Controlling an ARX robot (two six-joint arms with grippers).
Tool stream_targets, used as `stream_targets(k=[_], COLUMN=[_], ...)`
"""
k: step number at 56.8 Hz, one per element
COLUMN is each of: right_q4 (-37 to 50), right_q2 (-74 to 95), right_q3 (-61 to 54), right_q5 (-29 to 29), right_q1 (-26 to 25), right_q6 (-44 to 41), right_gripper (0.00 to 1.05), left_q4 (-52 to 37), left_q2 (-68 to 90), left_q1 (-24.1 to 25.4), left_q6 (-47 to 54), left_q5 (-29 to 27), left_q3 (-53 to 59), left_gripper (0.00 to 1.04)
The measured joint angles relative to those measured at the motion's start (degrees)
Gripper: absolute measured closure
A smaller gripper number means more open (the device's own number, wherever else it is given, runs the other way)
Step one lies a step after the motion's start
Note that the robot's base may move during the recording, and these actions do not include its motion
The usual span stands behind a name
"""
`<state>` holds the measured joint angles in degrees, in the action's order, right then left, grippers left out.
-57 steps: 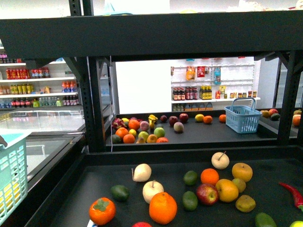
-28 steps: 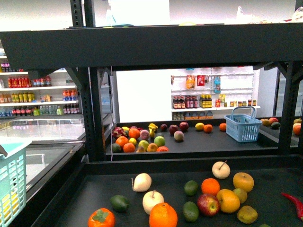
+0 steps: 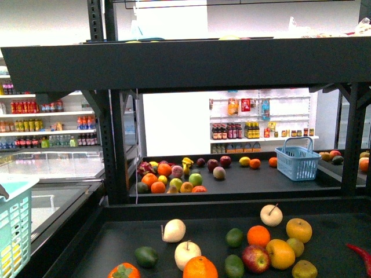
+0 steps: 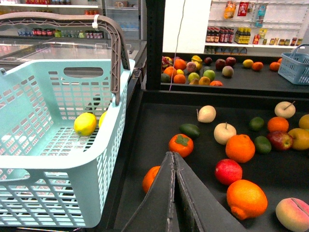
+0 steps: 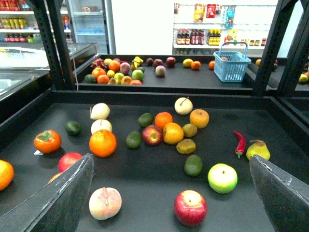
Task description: Pick lemon from shelf
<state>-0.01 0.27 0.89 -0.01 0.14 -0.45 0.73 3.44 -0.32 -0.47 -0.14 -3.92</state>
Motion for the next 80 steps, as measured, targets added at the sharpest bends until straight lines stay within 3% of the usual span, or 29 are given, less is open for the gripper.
stream_targets(k=[30, 35, 44, 58, 80], right_q4=[0.0, 0.0, 0.0, 0.0, 0.0], right_q2=[0.0, 0.0, 0.0, 0.0, 0.0], right_q3=[0.0, 0.0, 0.0, 0.0, 0.0], right_q5=[0.0, 0.0, 0.0, 0.0, 0.0], right_q1=[0.0, 0.0, 0.0, 0.0, 0.0], right_q6=[0.0, 0.0, 0.0, 0.0, 0.0], right_gripper=[0.07, 0.07, 0.07, 0.07, 0.07], left_q4=[-0.4, -0.4, -0.4, -0.4, -0.4], left_q2=[-3.1, -3.1, -3.1, -3.1, -3.1], left_q1=[0.0, 0.0, 0.0, 0.0, 0.0], left_q6=[0.0, 0.0, 0.0, 0.0, 0.1], left_q5=[0.1, 0.1, 0.1, 0.1, 0.1], left_q3=[3.2, 3.2, 3.2, 3.2, 3.2], left_gripper=[1.02, 0.88, 0.51, 0.08, 0.08])
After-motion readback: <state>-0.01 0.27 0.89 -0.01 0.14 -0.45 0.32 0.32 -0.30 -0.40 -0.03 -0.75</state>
